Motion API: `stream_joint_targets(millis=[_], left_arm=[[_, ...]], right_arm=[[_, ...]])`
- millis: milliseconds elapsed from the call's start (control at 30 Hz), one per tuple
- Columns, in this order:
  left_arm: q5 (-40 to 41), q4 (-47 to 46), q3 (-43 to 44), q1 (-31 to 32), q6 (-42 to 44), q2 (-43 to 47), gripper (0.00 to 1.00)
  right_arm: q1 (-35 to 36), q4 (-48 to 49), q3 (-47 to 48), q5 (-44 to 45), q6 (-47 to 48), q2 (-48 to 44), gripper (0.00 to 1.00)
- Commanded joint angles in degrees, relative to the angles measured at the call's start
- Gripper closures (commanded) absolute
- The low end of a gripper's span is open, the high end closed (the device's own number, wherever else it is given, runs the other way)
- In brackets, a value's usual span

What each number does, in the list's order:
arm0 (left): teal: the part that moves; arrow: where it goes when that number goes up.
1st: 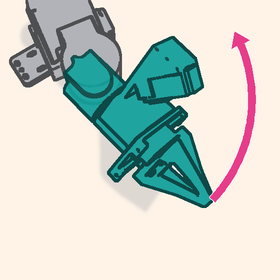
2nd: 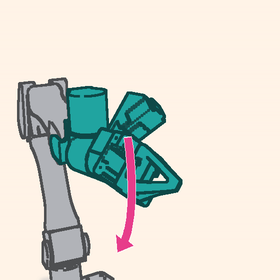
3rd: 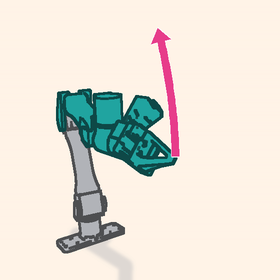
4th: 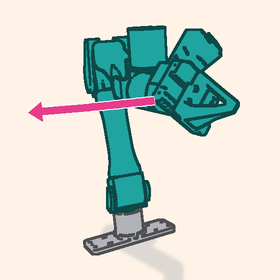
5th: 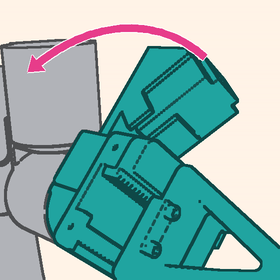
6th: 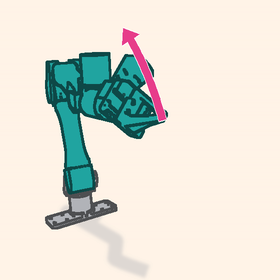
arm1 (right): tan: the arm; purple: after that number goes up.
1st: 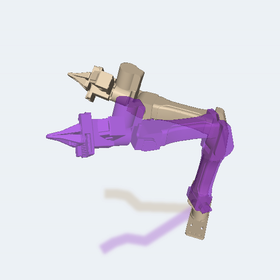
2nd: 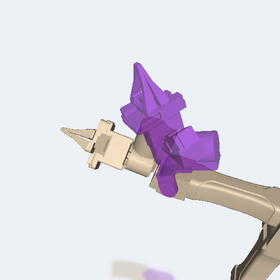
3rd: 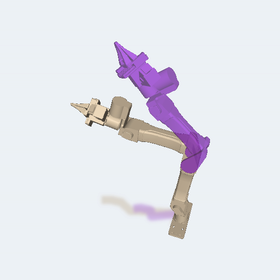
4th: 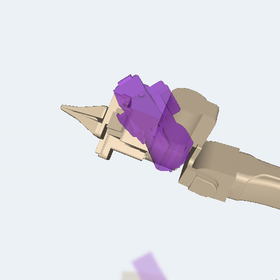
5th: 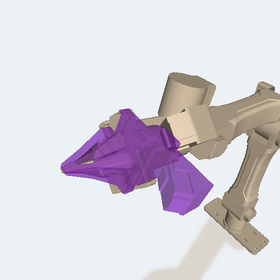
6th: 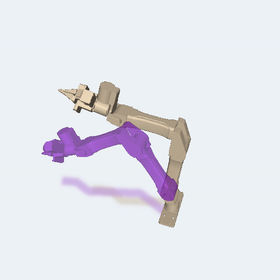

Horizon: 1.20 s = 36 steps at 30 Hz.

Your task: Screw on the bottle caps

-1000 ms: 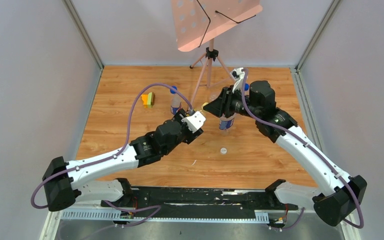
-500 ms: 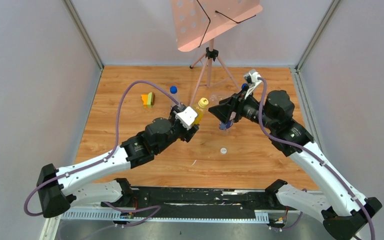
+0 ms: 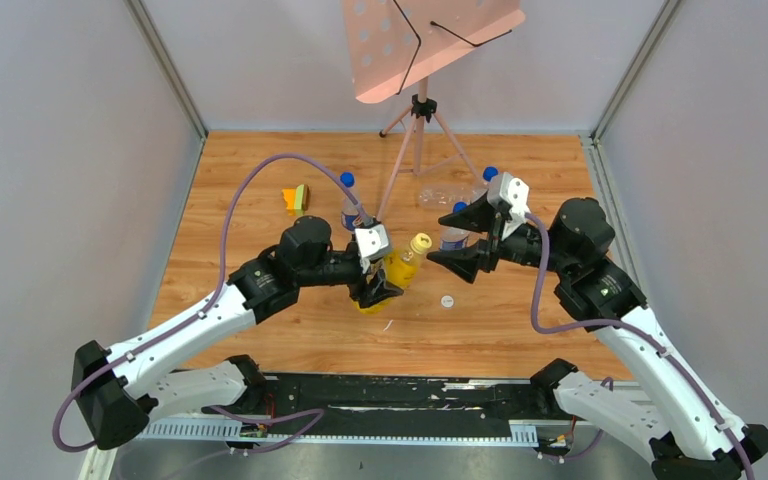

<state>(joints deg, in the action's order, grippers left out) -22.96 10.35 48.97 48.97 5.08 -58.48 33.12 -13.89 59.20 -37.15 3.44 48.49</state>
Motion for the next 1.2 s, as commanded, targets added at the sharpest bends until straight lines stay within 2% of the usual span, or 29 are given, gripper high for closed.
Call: stream_joint_targets(millis=[0, 300, 767, 933, 1033, 1167], left_arm=[[-13.1, 1.7, 3.7, -0.3, 1.8, -0.9, 1.00], [-18.7, 2.4, 4.3, -0.3, 4.1, -1.1, 1.00], [-19.8, 1.3, 4.5, -0.3, 4.3, -0.8, 1.00], [-19.8, 0.7, 4.7, -0.3, 3.9, -1.0, 1.00], [-18.6, 0.6, 5.1, -0.3, 3.6, -1.0, 1.00], [-11.9, 1.5, 6.4, 0.3, 3.9, -0.7, 1.00]], right_arm=[[-1.0, 1.4, 0.1, -12.1, 7.7, -0.9, 0.35], [-1.2, -0.1, 0.1, -16.9, 9.5, 0.2, 0.43], [-1.5, -2.4, 0.9, -22.0, 10.8, 1.6, 0.54], [-1.4, -2.6, 1.1, -22.3, 10.5, 2.3, 0.66], [-1.5, -3.1, 1.6, -22.5, 9.8, 3.2, 0.77], [-1.5, -3.6, 2.7, -21.5, 5.5, 5.1, 0.91]])
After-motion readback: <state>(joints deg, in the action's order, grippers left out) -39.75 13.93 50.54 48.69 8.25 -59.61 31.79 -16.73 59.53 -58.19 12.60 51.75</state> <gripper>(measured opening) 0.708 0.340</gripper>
